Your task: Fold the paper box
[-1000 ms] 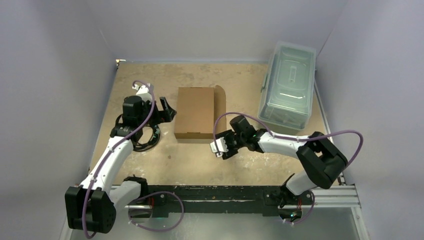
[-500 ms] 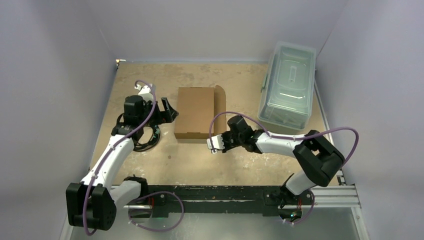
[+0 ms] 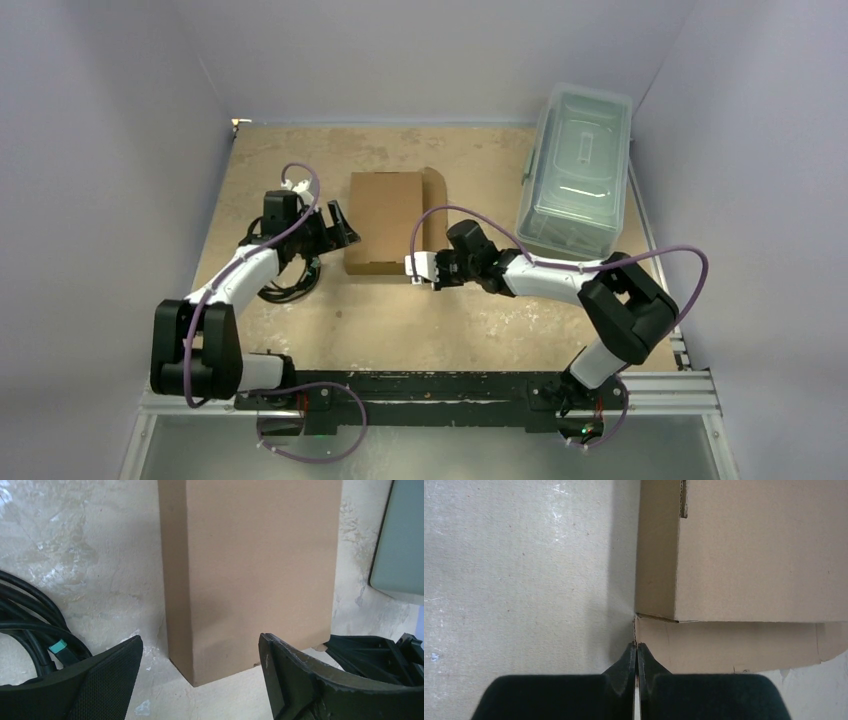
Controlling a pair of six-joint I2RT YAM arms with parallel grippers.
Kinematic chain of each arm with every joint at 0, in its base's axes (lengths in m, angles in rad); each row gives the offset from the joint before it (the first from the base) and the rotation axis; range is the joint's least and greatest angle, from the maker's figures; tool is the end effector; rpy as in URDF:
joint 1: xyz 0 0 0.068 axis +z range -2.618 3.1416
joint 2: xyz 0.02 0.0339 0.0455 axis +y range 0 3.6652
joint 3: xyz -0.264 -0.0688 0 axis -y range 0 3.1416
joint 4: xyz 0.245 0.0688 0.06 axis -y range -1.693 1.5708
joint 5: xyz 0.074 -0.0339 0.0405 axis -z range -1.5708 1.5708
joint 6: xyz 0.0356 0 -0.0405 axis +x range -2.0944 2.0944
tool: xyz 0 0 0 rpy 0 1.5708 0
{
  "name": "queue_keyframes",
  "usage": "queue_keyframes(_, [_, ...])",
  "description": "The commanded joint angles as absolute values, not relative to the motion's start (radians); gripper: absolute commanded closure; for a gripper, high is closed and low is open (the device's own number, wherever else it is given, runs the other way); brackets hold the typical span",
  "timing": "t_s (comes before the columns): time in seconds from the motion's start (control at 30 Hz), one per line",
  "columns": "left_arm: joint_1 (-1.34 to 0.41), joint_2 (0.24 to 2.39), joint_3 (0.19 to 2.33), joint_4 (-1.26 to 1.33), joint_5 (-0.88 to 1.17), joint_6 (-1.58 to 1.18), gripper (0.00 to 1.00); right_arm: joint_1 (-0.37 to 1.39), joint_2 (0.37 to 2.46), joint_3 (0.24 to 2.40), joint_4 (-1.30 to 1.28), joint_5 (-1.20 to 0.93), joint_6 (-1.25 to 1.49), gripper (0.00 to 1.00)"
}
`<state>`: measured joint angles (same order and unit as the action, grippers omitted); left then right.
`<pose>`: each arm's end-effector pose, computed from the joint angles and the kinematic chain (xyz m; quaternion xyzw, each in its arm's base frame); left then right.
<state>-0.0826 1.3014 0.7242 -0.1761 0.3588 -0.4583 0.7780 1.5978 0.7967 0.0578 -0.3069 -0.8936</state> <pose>0.2641 -0.0344 0.2111 -0.0989 0.9003 -0.2623 0.3331 0.2205 0.2324 0.1702 -0.7125 0.5612 0.1168 0.4047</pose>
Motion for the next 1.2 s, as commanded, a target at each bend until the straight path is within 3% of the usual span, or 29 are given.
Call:
queue_keyframes(0.0, [-0.056,1.353,0.775,-0.106,0.428,-0.504,0.17,0.766,1.591,0.842,0.035,-0.303,-0.819,1.0])
queue_keyframes(0.5, [-0.054,1.474,0.809,-0.066,0.493,-0.529,0.27,0.754,1.677,0.966,-0.14,-0.309,-0.719,1.0])
queue_keyframes(1.17, [-0.061,1.513,0.808,-0.071,0.493,-0.535,0.41,0.726,1.731,1.023,-0.168,-0.282,-0.559,1.0])
